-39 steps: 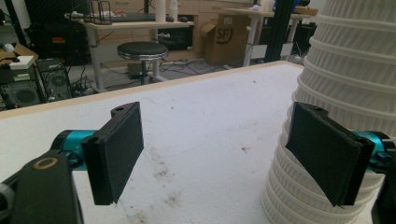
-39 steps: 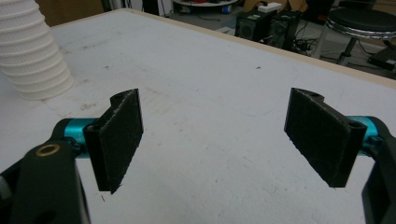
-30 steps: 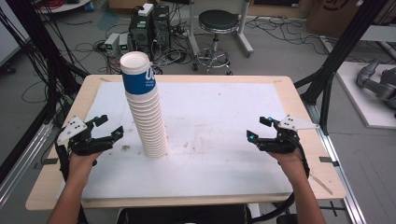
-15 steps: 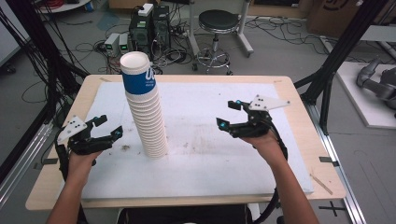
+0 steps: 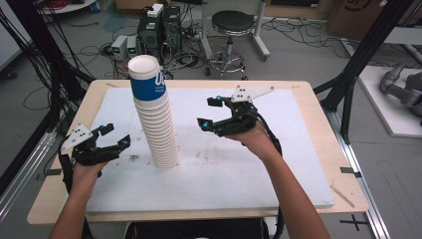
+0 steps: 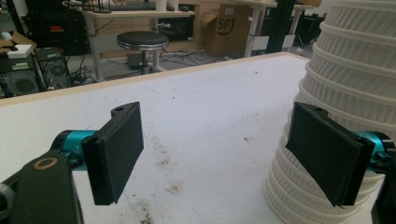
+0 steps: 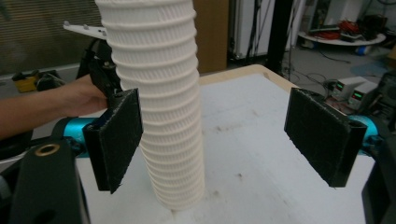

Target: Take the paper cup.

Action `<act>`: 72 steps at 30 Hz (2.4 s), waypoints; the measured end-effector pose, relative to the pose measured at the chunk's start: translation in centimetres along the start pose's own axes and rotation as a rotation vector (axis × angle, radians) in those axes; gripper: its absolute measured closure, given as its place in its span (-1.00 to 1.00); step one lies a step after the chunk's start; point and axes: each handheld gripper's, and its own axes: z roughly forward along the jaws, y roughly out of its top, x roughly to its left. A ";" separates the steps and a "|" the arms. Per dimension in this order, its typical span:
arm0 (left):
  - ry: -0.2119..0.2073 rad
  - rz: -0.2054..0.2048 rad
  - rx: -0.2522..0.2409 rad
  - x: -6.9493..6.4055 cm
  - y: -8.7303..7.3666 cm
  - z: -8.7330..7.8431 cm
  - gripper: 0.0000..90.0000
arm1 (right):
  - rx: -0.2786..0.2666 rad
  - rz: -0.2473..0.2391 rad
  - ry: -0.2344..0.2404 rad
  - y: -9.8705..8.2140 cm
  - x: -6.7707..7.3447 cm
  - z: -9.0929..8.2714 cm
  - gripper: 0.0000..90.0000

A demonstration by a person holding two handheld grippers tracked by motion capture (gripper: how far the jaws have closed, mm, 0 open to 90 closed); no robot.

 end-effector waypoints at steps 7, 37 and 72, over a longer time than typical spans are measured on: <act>0.000 -0.002 -0.003 0.1 0.0 -0.1 -0.59 | 0.000 -0.046 0.057 2.1 1.0 3.2 -0.56; 0.018 0.004 -0.074 0.4 2.7 -1.2 -0.59 | -0.006 -0.060 0.123 5.3 2.9 8.4 -0.65; -0.395 0.156 -0.061 -7.4 21.6 2.4 -0.52 | 0.009 -0.070 0.126 5.5 2.9 8.3 -0.65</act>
